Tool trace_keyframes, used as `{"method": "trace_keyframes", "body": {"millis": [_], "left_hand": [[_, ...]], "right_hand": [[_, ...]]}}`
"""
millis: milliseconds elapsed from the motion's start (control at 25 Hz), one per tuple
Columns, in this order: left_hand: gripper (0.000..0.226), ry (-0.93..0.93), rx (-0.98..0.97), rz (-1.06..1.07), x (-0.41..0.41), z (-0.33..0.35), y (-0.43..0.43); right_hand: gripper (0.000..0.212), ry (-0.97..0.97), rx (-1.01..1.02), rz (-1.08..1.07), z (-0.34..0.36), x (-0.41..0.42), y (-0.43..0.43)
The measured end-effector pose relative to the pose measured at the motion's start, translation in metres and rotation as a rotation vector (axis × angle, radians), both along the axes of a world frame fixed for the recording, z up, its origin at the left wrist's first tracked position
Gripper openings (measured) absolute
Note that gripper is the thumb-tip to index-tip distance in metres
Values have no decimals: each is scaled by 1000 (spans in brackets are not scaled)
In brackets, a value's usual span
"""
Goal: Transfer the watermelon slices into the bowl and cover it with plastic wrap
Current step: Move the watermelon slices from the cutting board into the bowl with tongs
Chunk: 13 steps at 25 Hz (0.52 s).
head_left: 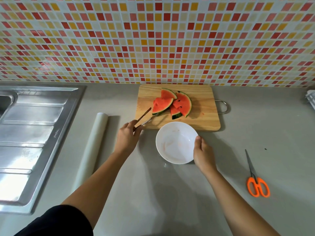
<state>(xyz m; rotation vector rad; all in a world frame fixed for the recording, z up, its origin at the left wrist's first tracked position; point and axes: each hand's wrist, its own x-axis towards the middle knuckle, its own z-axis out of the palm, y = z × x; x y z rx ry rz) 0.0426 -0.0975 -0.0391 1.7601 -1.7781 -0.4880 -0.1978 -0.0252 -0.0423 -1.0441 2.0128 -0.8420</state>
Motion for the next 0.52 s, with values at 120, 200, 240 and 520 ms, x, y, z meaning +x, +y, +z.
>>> {"method": "trace_keyframes", "body": {"millis": [120, 200, 240, 520], "left_hand": [[23, 211, 239, 96, 5, 3, -1], [23, 531, 441, 210, 16, 5, -7], [25, 627, 513, 247, 23, 6, -11], [16, 736, 798, 212, 32, 20, -48]], "right_hand": [[38, 0, 1, 4, 0, 0, 0], [38, 5, -3, 8, 0, 0, 0], [38, 5, -5, 10, 0, 0, 0], [38, -6, -18, 15, 1, -1, 2]]}}
